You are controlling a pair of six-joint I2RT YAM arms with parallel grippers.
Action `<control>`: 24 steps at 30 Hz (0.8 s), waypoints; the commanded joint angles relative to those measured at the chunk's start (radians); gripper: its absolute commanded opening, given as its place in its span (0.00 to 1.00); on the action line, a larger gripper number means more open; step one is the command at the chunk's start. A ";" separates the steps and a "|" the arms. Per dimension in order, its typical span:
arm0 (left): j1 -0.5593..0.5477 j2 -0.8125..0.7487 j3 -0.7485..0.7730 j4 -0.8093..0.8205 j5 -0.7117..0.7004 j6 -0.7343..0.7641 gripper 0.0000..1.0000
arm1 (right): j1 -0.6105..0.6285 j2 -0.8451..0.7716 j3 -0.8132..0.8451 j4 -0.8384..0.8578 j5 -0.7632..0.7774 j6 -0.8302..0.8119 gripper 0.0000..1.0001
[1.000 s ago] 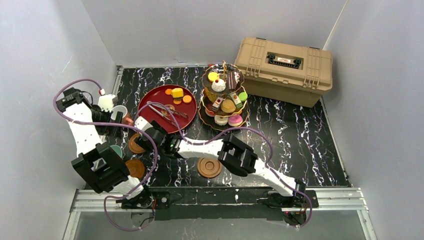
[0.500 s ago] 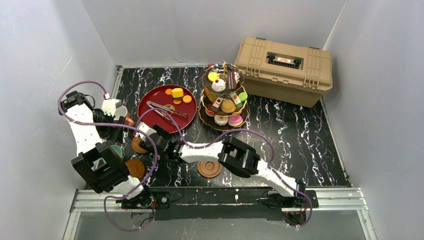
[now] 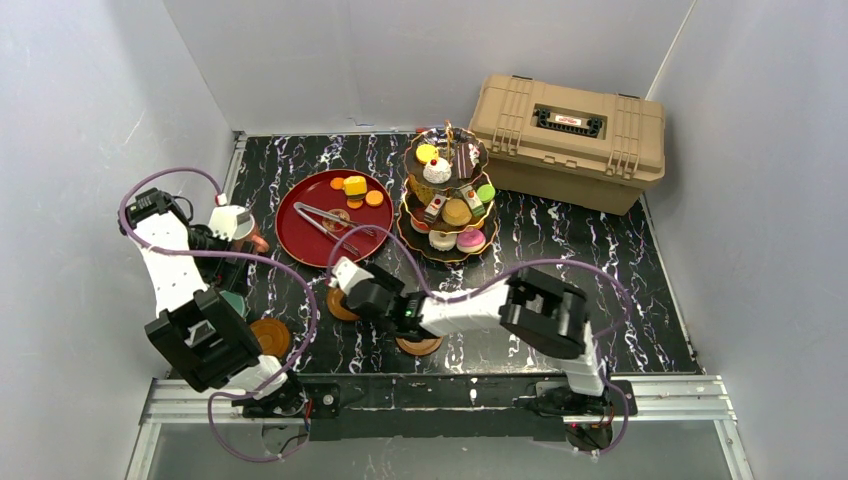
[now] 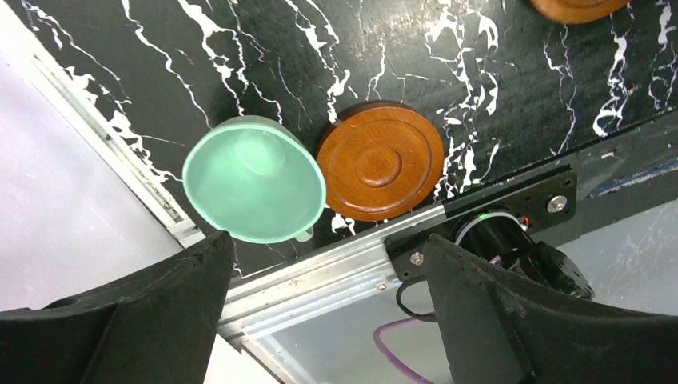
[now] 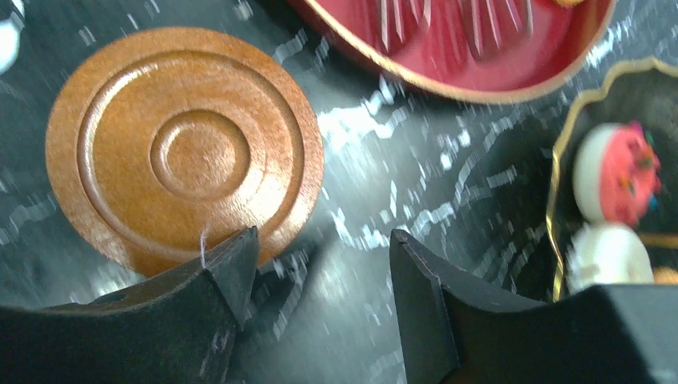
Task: Serve the afternoon tea
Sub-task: Move the coaster to the center of the board, then pick up the cup from the corner of the board.
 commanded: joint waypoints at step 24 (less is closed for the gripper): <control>0.167 0.018 -0.154 0.167 -0.091 0.240 0.74 | 0.001 -0.498 -0.110 -0.271 0.005 0.247 0.72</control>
